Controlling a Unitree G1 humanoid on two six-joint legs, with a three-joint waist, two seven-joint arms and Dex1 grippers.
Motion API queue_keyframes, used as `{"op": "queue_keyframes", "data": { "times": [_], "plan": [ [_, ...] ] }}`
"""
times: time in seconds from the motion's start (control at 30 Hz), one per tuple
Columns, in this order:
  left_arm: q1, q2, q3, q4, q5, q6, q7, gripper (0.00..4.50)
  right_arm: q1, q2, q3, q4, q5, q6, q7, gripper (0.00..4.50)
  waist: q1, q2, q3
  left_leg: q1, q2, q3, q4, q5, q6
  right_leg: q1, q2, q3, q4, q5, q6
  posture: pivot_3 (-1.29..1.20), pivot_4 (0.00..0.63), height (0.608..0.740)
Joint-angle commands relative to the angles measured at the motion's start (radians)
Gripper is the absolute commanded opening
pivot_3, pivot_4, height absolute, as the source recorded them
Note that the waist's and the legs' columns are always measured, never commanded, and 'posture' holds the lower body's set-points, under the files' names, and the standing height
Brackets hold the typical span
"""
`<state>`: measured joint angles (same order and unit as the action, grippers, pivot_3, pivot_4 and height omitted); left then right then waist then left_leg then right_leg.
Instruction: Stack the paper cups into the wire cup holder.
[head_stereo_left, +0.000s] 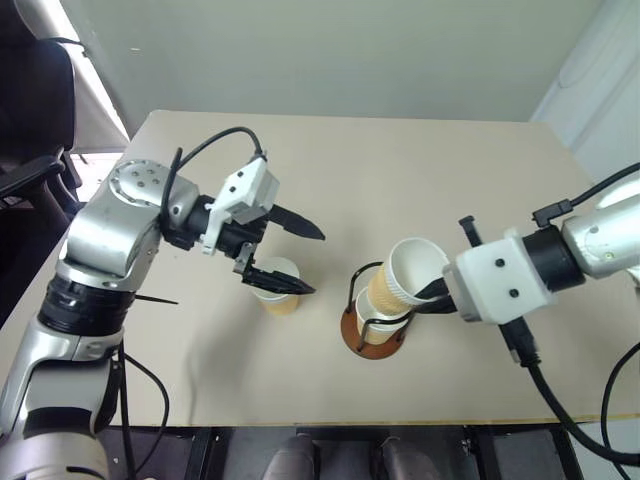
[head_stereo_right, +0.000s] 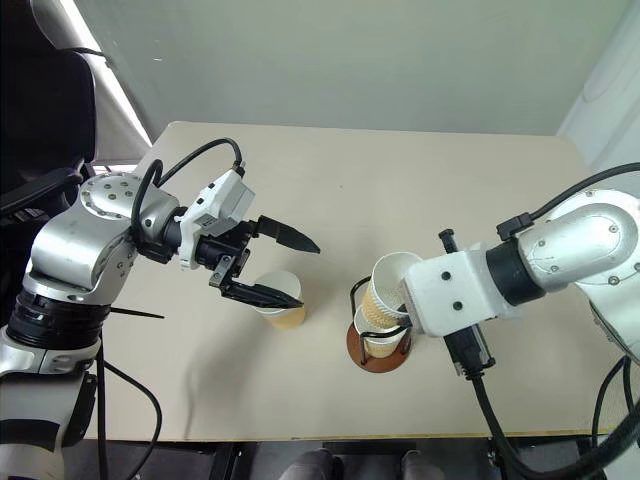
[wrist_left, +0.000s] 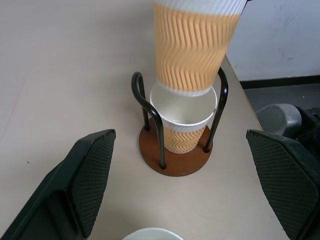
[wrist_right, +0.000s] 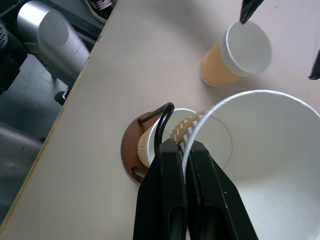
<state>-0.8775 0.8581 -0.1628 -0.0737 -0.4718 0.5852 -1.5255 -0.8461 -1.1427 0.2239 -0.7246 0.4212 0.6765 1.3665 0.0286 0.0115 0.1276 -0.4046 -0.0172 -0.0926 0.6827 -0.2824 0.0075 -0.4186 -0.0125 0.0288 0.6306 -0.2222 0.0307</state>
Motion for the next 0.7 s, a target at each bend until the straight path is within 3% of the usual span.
{"op": "queue_keyframes", "data": {
  "times": [0.03,0.37,0.47,0.63,0.7],
  "plan": [
    [-0.009,0.009,0.014,-0.018,-0.003,-0.006,-0.003,4.5,0.006,0.001,0.022,0.014,-0.051,-0.054,0.005,0.03,0.0,0.0,0.0,0.0,0.0,0.0,0.0,0.0,0.0,0.0,0.0,0.0,0.0,0.0,0.0,0.0,0.15,0.74],
    [-0.004,0.014,0.019,-0.025,-0.004,-0.006,0.004,4.5,0.021,0.028,0.059,0.035,-0.1,-0.117,0.027,0.03,0.0,0.0,0.0,0.0,0.0,0.0,0.0,0.0,0.0,0.0,0.0,0.0,0.0,0.0,0.0,0.0,0.15,0.74],
    [-0.006,0.013,0.018,-0.021,-0.001,-0.007,0.006,4.5,0.006,0.061,0.06,0.039,-0.088,-0.101,0.016,0.64,0.0,0.0,0.0,0.0,0.0,0.0,0.0,0.0,0.0,0.0,0.0,0.0,0.0,0.0,0.0,0.0,0.15,0.74],
    [-0.003,0.014,0.018,-0.021,0.004,-0.011,0.012,4.5,-0.033,0.125,0.039,0.077,-0.09,-0.07,-0.03,2.31,-0.001,0.0,0.0,0.0,0.0,0.0,0.0,0.0,0.0,0.0,0.0,0.0,0.0,0.0,0.0,0.0,0.15,0.74],
    [-0.004,0.017,0.02,-0.02,0.015,-0.021,0.022,4.5,-0.052,0.146,0.011,0.097,-0.068,-0.032,-0.058,2.31,-0.001,0.0,0.0,0.0,0.0,0.0,0.0,0.0,0.0,0.0,0.0,0.0,0.0,0.0,0.0,0.0,0.15,0.74]
  ]
}}
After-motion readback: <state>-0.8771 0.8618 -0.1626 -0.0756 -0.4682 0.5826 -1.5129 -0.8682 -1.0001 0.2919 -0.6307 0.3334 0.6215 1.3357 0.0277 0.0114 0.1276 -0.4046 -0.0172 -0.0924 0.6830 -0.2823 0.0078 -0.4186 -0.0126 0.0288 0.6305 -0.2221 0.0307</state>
